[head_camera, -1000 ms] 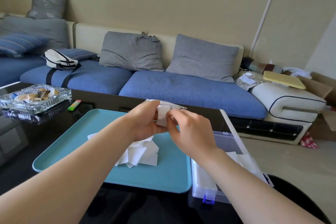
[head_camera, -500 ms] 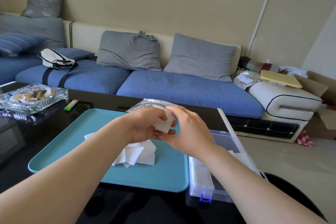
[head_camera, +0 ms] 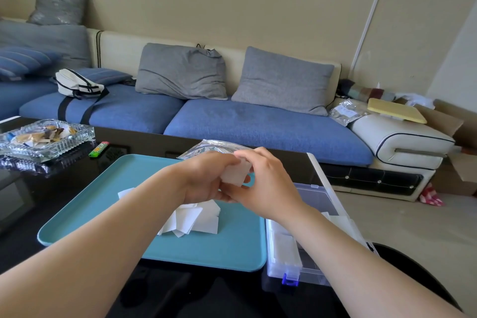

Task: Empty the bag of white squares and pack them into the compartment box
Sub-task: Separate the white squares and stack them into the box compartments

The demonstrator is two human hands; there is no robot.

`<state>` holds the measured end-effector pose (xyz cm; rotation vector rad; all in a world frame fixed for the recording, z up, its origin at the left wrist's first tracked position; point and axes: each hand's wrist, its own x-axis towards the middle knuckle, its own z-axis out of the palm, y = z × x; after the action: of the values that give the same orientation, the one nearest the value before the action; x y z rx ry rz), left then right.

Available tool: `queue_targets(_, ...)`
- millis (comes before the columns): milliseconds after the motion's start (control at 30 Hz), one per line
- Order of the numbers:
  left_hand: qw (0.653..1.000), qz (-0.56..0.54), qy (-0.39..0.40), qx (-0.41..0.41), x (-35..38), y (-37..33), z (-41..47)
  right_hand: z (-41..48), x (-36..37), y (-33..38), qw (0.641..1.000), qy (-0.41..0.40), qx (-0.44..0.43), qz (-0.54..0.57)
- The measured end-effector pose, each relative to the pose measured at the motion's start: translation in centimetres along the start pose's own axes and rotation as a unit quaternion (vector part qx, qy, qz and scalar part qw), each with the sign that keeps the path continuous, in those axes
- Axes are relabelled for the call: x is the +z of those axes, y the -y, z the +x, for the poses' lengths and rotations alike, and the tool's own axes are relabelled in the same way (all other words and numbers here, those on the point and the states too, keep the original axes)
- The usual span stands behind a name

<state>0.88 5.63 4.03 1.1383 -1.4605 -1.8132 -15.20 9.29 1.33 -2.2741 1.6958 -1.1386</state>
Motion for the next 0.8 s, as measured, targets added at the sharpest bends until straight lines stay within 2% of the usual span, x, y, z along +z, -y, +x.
queue_targets(133,0.999,-0.03,0.011,0.013,0.4,-0.5,0.0,0.0,-0.5,0.3,0.999,-0.035,0.002,-0.011)
queue_targets(467,0.999,-0.053,-0.009,0.007,0.6,-0.3,-0.1,-0.2,-1.1,0.7,0.998,-0.056,0.032,-0.006)
queue_targets(800,0.996,-0.093,0.006,0.016,0.8,-0.4,-0.1,0.1,-1.1,1.1,0.993,-0.091,0.039,-0.065)
